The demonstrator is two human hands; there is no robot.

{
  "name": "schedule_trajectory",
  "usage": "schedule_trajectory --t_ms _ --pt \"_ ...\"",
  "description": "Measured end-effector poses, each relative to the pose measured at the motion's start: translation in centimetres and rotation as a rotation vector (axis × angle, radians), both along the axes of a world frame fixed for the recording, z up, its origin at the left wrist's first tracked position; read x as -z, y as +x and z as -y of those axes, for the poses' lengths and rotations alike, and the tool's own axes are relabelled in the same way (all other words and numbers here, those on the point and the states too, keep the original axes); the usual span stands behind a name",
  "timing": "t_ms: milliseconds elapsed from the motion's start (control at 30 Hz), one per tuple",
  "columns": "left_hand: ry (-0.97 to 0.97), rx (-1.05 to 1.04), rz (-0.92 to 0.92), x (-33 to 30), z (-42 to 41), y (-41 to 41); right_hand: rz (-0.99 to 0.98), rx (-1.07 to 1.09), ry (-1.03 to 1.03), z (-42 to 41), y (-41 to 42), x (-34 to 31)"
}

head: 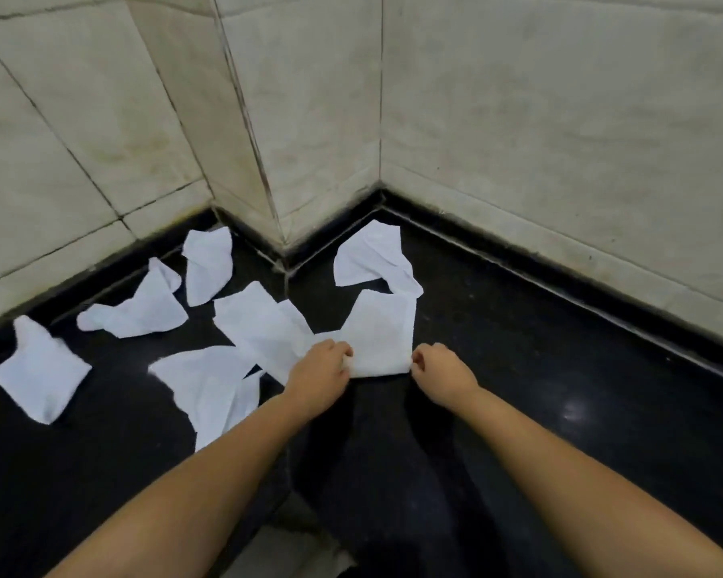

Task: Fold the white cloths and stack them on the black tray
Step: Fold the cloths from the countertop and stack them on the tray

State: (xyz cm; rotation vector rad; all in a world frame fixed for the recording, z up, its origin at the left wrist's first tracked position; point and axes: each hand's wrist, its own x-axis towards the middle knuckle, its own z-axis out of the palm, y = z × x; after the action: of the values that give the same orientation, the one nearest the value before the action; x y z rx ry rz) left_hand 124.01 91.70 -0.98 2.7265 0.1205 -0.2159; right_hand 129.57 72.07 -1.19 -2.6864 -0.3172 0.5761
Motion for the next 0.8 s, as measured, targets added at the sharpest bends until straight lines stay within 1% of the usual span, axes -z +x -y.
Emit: schedule_trajectory --t_ms 100,167,233,300,367,433,533,567,633,700,733,800 --pt "0.213 0.266 -0.017 1.7 -2.4 4.1 0.017 0.084 0.012 -2.6 3.4 0.6" --pt "0.259 0.365 -0.043 3.0 -3.2 5.2 -0.016 0.155 -0.021 -3.9 5.0 1.1" --pt "0.236 0.394 -0.002 4.2 -3.8 5.4 -0.08 0.251 -0.062 -5.0 5.7 1.8" --pt "0.159 0.369 0.084 5.0 -4.1 5.3 -0.103 0.315 -0.081 -5.8 5.5 2.4" --pt "0.037 0.308 0.132 5.1 -4.3 5.5 -0.105 0.368 -0.055 -6.2 5.0 2.8" --pt "-0.11 0.228 0.122 4.7 -4.3 5.6 -0.104 0.422 -0.012 -6.2 4.6 2.8" --pt "-0.311 0.107 0.096 3.5 -4.0 5.5 -0.147 0.552 0.123 -5.2 4.3 2.1" --pt "-0.352 0.102 0.104 3.1 -3.8 5.3 -0.167 0.596 0.166 -4.6 4.2 1.8" --pt "-0.404 0.158 0.103 2.2 -3.1 4.7 -0.229 0.675 0.267 -3.2 4.0 0.9" --pt "-0.45 0.253 0.033 1.4 -2.0 4.0 -0.251 0.716 0.396 -1.7 3.5 -0.7" --pt "-0.461 0.291 -0.029 0.9 -1.3 3.7 -0.247 0.707 0.465 -0.9 3.2 -1.6" --pt "-0.484 0.298 -0.123 -0.5 0.3 3.5 -0.236 0.594 0.555 0.8 2.4 -3.8"
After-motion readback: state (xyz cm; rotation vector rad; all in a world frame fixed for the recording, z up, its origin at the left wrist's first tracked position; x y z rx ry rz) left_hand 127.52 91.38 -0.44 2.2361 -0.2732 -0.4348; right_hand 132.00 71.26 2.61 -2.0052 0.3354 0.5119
